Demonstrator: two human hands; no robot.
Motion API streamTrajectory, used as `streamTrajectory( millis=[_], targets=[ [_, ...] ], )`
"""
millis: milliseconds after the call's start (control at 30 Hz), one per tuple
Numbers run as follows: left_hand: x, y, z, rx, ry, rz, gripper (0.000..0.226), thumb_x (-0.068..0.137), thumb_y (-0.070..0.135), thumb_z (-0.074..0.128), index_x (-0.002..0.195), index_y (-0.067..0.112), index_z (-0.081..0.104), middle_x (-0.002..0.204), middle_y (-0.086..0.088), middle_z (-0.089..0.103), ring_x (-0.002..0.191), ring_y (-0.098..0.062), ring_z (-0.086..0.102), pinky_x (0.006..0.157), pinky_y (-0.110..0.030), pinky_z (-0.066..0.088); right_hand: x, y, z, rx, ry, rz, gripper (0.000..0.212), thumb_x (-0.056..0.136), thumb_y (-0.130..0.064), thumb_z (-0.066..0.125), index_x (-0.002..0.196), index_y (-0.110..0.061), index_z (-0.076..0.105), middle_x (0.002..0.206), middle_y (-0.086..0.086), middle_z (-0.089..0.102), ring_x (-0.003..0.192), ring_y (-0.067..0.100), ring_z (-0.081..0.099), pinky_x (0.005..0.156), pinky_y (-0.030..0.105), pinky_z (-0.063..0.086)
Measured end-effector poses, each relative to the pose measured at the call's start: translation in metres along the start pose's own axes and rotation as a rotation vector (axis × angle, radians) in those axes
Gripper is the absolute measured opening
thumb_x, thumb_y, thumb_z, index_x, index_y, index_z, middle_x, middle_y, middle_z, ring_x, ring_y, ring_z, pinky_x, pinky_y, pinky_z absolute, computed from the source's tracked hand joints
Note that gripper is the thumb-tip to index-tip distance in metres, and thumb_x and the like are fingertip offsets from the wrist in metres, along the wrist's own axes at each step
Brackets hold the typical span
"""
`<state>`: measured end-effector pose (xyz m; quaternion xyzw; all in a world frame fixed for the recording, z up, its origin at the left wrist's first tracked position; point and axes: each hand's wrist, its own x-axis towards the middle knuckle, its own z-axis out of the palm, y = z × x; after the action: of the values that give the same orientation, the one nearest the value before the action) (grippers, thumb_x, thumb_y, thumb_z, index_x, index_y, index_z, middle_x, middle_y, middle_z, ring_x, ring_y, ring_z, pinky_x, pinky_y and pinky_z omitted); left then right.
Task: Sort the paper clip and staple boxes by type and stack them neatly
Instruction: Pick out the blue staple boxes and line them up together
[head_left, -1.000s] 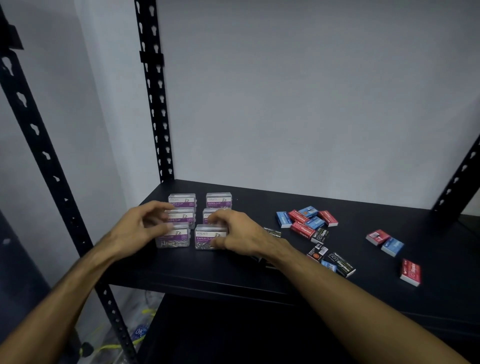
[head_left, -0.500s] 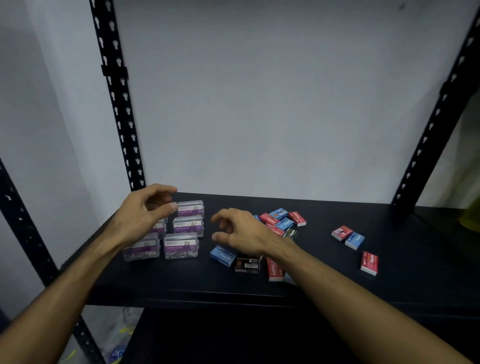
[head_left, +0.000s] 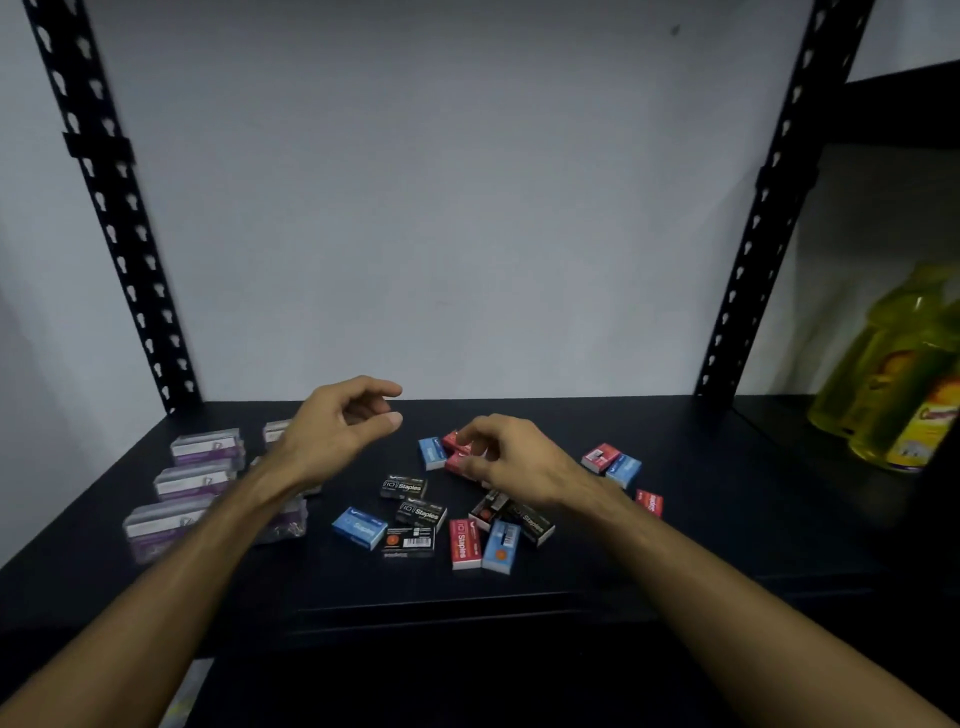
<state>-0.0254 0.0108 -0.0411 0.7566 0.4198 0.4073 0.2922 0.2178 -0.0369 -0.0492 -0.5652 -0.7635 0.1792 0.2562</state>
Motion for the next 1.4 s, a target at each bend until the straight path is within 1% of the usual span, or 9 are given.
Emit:
streamTrajectory(
  millis=[133, 467, 667, 800, 900, 967, 1067, 1233, 1400],
  targets=[
    [0.013, 0.005, 0.024, -0.014, -0.040, 0.000, 0.026, 0.086, 0.018, 0.074, 0.110, 0.026, 0.070, 0.098, -0.003, 0.069, 0.096, -0.017, 0.066, 0.092, -0.033, 0.053, -0.006, 0.018, -0.012, -0.006, 0.025, 0.036, 0.030, 0.093, -0.034, 0.064, 0.122, -0.025, 0.062, 0.104, -0.010, 0.058, 0.094, 0.007, 0.058, 0.081, 0.027, 0.050],
    [0.041, 0.011, 0.082, 0.038, -0.155, -0.020, 0.030, 0.086, 0.022, 0.074, 0.115, 0.024, 0.068, 0.099, 0.000, 0.068, 0.095, -0.015, 0.065, 0.086, -0.028, 0.053, -0.022, 0.064, -0.038, -0.031, 0.083, 0.112, 0.027, 0.091, -0.032, 0.067, 0.116, -0.024, 0.065, 0.105, -0.006, 0.062, 0.094, 0.009, 0.060, 0.086, 0.034, 0.053],
    [0.057, 0.003, 0.110, 0.234, -0.232, -0.031, 0.044, 0.083, 0.030, 0.076, 0.125, 0.026, 0.063, 0.108, 0.007, 0.062, 0.099, -0.008, 0.060, 0.090, -0.033, 0.053, -0.034, 0.091, -0.050, -0.058, 0.115, 0.157, 0.027, 0.091, -0.029, 0.068, 0.117, -0.023, 0.065, 0.108, -0.005, 0.061, 0.095, 0.007, 0.059, 0.087, 0.029, 0.052],
    [0.065, 0.000, 0.124, 0.406, -0.281, -0.043, 0.051, 0.084, 0.034, 0.075, 0.131, 0.023, 0.060, 0.120, 0.002, 0.060, 0.105, -0.012, 0.058, 0.092, -0.035, 0.051, -0.040, 0.110, -0.054, -0.077, 0.166, 0.199, 0.023, 0.091, -0.028, 0.068, 0.113, -0.021, 0.067, 0.109, -0.007, 0.057, 0.091, 0.004, 0.059, 0.082, 0.022, 0.049],
    [0.069, -0.004, 0.131, 0.508, -0.288, -0.061, 0.052, 0.084, 0.036, 0.074, 0.132, 0.020, 0.060, 0.127, -0.002, 0.061, 0.114, -0.017, 0.058, 0.097, -0.041, 0.050, -0.043, 0.122, -0.055, -0.122, 0.217, 0.246, 0.022, 0.090, -0.032, 0.069, 0.110, -0.023, 0.067, 0.106, -0.007, 0.055, 0.098, 0.009, 0.059, 0.087, 0.030, 0.051],
    [0.071, -0.006, 0.134, 0.569, -0.274, -0.089, 0.051, 0.086, 0.040, 0.071, 0.132, 0.021, 0.060, 0.127, -0.003, 0.059, 0.115, -0.020, 0.056, 0.096, -0.043, 0.050, -0.046, 0.127, -0.056, -0.178, 0.223, 0.290, 0.026, 0.089, -0.034, 0.069, 0.113, -0.024, 0.066, 0.111, -0.006, 0.054, 0.108, 0.012, 0.054, 0.092, 0.036, 0.050],
    [0.075, -0.008, 0.137, 0.652, -0.275, -0.121, 0.046, 0.087, 0.047, 0.066, 0.125, 0.022, 0.066, 0.119, -0.006, 0.062, 0.104, -0.021, 0.060, 0.087, -0.045, 0.055, -0.050, 0.133, -0.059, -0.288, 0.197, 0.357, 0.043, 0.087, -0.044, 0.067, 0.125, -0.025, 0.060, 0.125, -0.003, 0.050, 0.120, 0.015, 0.045, 0.097, 0.039, 0.047],
    [0.079, -0.008, 0.140, 0.680, -0.302, -0.172, 0.039, 0.087, 0.049, 0.065, 0.114, 0.022, 0.071, 0.119, -0.006, 0.062, 0.104, -0.022, 0.057, 0.086, -0.046, 0.055, -0.052, 0.140, -0.061, -0.480, 0.125, 0.515, 0.073, 0.080, -0.066, 0.062, 0.137, -0.022, 0.049, 0.135, 0.004, 0.047, 0.123, 0.021, 0.044, 0.098, 0.038, 0.045],
    [0.081, -0.005, 0.144, 0.587, -0.348, -0.154, 0.031, 0.089, 0.038, 0.068, 0.117, 0.026, 0.067, 0.120, -0.005, 0.063, 0.110, -0.023, 0.055, 0.092, -0.048, 0.052, -0.050, 0.143, -0.057, -0.437, 0.077, 0.579, 0.073, 0.078, -0.071, 0.061, 0.132, -0.023, 0.055, 0.130, 0.005, 0.050, 0.119, 0.023, 0.046, 0.094, 0.038, 0.045]
  ],
)
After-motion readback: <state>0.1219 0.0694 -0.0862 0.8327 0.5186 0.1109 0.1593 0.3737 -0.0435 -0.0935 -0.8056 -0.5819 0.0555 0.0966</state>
